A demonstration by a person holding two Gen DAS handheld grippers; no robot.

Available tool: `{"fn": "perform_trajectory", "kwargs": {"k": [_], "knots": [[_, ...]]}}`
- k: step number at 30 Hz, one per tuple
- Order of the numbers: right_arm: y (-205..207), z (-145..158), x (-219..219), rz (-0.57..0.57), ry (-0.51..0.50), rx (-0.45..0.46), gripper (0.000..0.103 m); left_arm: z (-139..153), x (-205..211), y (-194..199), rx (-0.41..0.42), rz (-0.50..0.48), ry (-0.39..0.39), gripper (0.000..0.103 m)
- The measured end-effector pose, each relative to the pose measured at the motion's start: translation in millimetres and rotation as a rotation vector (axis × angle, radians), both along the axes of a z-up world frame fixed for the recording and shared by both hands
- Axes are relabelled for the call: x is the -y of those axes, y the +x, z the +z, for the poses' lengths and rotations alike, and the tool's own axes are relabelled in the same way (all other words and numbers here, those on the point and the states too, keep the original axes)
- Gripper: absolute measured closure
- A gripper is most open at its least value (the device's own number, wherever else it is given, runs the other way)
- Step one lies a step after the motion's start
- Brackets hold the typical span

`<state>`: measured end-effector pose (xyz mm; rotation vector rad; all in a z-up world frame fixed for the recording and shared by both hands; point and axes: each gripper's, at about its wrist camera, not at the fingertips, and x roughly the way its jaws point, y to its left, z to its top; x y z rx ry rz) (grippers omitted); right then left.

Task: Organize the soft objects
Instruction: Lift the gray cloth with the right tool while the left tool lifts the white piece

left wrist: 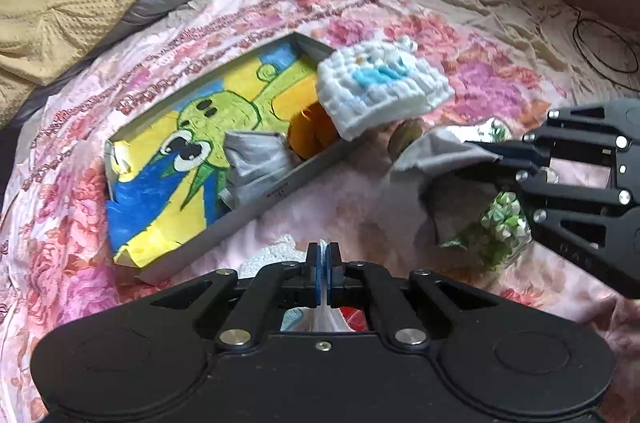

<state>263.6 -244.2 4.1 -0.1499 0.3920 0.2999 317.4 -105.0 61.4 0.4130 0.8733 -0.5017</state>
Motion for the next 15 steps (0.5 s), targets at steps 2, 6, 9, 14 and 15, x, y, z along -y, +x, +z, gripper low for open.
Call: {"fn": "perform_trajectory", "kwargs": {"k": [2,6,9,14,15], "knots": [[-2,3,0,0.009,0.007,0.012,0.102,7,-1,-2,0.011,0.009,-0.01,0.102],[-7,9,0,0.026,0.017,0.038,0.103,23,-3,-7,0.038,0.022,-0.019,0.102],[-10,12,-2,0.038,0.015,0.052,0.103,33,-6,-10,0.057,0.034,-0.034,0.102],[-10,11,-6,0.049,0.004,0.047,0.103,38,-8,-14,0.064,0.05,-0.036,0.102],[-9,10,-6,0.052,0.003,0.044,0.103,38,-8,-15,0.065,0.052,-0.037,0.102]]}}
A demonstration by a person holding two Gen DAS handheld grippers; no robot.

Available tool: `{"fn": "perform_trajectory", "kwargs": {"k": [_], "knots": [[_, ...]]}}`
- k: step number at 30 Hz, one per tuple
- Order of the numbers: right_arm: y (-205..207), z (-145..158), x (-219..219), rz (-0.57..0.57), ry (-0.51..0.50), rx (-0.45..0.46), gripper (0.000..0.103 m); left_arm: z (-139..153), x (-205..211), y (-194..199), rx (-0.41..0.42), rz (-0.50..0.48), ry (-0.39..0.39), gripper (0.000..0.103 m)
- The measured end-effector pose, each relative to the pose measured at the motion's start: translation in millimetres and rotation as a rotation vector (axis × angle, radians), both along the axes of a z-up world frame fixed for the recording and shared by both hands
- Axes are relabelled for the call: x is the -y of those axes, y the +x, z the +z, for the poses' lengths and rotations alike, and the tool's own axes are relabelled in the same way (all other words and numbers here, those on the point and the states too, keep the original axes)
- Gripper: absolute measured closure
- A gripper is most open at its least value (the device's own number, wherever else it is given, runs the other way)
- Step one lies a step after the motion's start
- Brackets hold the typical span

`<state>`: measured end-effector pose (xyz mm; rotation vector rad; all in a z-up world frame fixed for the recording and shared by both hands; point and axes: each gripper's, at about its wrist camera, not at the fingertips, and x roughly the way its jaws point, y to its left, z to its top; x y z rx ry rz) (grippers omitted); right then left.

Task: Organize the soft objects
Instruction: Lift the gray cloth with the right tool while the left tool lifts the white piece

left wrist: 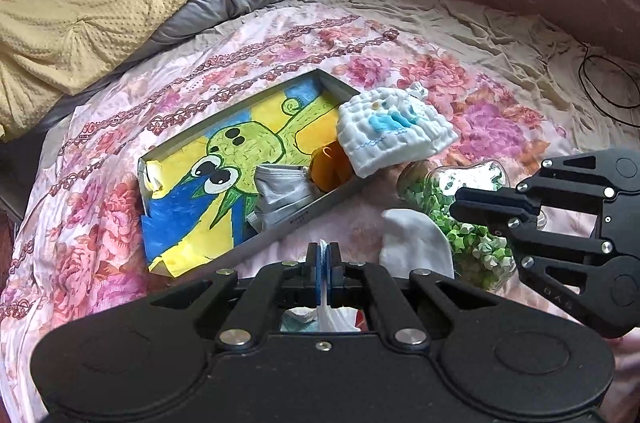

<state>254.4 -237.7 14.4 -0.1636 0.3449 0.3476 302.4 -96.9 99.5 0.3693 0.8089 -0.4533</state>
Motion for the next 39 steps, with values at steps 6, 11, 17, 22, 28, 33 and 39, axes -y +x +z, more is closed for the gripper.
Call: {"fn": "perform_trajectory", "kwargs": {"k": [6,11,17,22,28,33,39], "knots": [[8,-6,3,0.012,0.016,-0.066,0.1,-4,-4,-1,-0.004,0.01,-0.016,0.102],[8,-13,0,0.039,-0.025,-0.091,0.087,-10,-6,3,-0.008,0.015,-0.031,0.102],[5,-18,-9,0.073,-0.108,-0.111,0.067,-13,-12,10,-0.005,0.03,-0.055,0.102],[-1,-25,-19,0.095,-0.233,-0.1,0.064,-16,-18,14,-0.011,0.037,-0.075,0.102],[-1,-31,-32,0.106,-0.31,-0.077,0.058,-21,-23,17,-0.02,0.04,-0.084,0.102],[5,-39,-40,0.102,-0.373,-0.05,0.062,-24,-24,20,-0.025,0.04,-0.091,0.102],[8,-43,-47,0.084,-0.439,-0.002,0.081,-27,-26,23,-0.03,0.044,-0.097,0.102]]}}
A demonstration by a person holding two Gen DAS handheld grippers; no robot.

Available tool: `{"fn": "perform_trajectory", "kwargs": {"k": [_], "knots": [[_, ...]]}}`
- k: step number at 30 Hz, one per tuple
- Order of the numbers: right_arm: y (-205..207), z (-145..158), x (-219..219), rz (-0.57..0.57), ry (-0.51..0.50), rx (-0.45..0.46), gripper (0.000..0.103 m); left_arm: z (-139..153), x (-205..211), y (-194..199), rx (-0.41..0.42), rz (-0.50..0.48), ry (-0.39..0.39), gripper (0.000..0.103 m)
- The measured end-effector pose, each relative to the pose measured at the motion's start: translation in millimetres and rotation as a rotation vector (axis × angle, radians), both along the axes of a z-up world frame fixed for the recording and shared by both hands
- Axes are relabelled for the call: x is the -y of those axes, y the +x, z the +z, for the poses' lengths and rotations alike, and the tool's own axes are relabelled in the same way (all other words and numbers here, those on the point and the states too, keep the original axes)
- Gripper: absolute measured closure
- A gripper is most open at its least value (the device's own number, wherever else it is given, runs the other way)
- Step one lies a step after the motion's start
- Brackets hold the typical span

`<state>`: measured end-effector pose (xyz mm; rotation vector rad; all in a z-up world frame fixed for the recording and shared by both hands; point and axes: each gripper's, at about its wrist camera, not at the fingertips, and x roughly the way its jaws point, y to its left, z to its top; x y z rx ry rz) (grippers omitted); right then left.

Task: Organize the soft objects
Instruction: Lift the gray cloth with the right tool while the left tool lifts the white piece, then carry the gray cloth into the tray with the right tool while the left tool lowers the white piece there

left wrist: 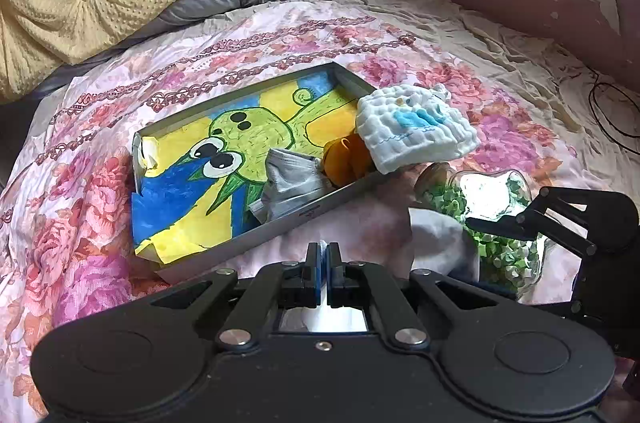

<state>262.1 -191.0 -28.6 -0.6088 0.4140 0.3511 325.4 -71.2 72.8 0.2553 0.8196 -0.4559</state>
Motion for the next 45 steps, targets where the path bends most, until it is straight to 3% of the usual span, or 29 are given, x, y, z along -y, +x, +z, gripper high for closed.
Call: {"fn": "perform_trajectory", "kwargs": {"k": [5,21,33,40,45], "knots": [[-4,-1,-5,-0.003,-0.049,0.045,0.101,0,-3,1,-0.002,0.008,-0.005,0.102],[-7,33,3,-0.013,0.025,0.167,0.103,28,-7,12,0.094,0.053,-0.059,0.102],[55,68,3,-0.032,0.097,0.166,0.103,50,-20,50,0.185,0.143,-0.143,0.102],[115,89,-21,-0.05,0.162,0.099,0.103,38,-44,79,0.193,0.226,-0.189,0.102],[146,87,-39,-0.058,0.212,0.021,0.103,19,-69,96,0.164,0.29,-0.229,0.102]]}}
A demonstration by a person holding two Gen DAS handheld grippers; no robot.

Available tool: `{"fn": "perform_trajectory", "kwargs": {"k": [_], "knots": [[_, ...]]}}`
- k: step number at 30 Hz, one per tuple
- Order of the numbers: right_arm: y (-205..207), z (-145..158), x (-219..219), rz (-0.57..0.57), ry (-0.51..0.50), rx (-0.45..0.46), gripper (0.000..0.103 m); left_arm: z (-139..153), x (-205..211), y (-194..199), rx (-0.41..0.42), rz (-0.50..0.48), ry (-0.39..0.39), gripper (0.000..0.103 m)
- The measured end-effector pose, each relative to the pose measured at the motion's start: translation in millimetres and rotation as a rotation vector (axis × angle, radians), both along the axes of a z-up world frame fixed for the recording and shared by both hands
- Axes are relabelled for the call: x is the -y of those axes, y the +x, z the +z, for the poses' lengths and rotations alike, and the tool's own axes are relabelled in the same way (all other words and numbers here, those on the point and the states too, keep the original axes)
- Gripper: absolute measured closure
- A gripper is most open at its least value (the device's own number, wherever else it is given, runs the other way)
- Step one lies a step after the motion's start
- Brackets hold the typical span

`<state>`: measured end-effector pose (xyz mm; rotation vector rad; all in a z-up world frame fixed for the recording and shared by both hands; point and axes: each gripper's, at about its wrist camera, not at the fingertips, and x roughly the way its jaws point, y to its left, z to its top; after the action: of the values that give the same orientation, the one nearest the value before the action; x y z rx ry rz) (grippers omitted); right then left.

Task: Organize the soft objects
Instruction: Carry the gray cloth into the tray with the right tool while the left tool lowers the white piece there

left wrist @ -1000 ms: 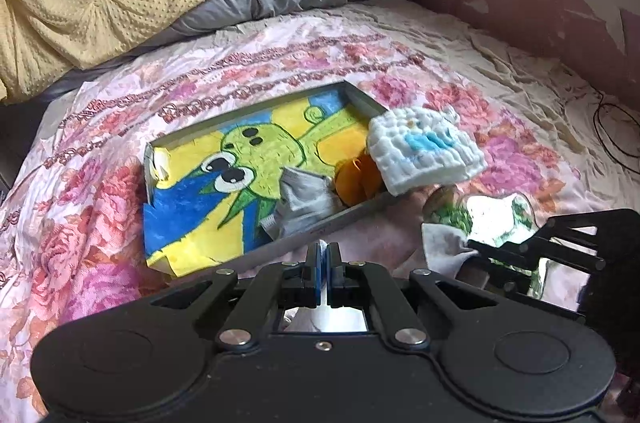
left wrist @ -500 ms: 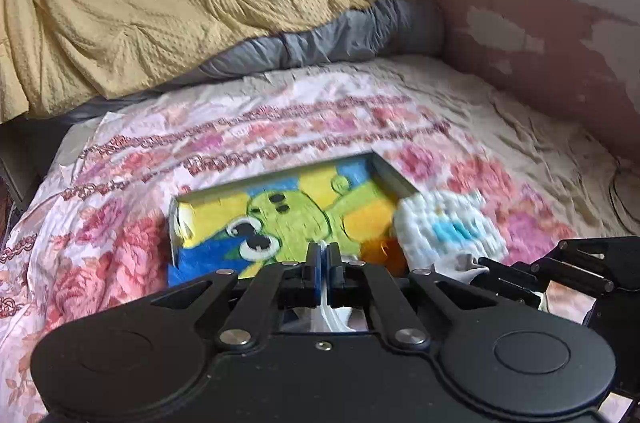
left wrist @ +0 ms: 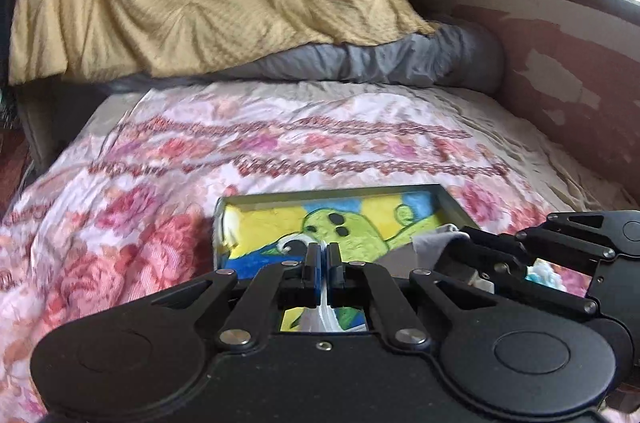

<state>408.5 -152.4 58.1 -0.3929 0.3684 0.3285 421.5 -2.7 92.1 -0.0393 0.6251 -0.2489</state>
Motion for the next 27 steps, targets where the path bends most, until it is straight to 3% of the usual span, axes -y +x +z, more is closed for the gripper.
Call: {"fn": "perform_trajectory", "kwargs": {"k": [8,18,20,21,22,25,27], "knots": [[29,-25,-24,-0.024,0.006,-0.153,0.103,-44,-29,18,-0.086,0.077,-0.07,0.102],[48,-46,-13,-0.078,0.114,-0.276,0.101,-78,-42,26,-0.189,0.158,-0.107,0.1],[50,-47,-11,-0.079,0.127,-0.283,0.097,-78,-43,25,-0.192,0.161,-0.106,0.099],[55,-50,-9,-0.078,0.127,-0.285,0.096,-78,-43,24,-0.192,0.165,-0.102,0.093],[55,-51,-9,-0.077,0.125,-0.283,0.091,-77,-43,23,-0.193,0.168,-0.095,0.087],[51,-49,-7,-0.079,0.135,-0.286,0.077,-74,-42,20,-0.191,0.182,-0.074,0.083],[43,-43,-6,-0.08,0.144,-0.287,0.074,-72,-45,16,-0.19,0.189,-0.083,0.08]]}}
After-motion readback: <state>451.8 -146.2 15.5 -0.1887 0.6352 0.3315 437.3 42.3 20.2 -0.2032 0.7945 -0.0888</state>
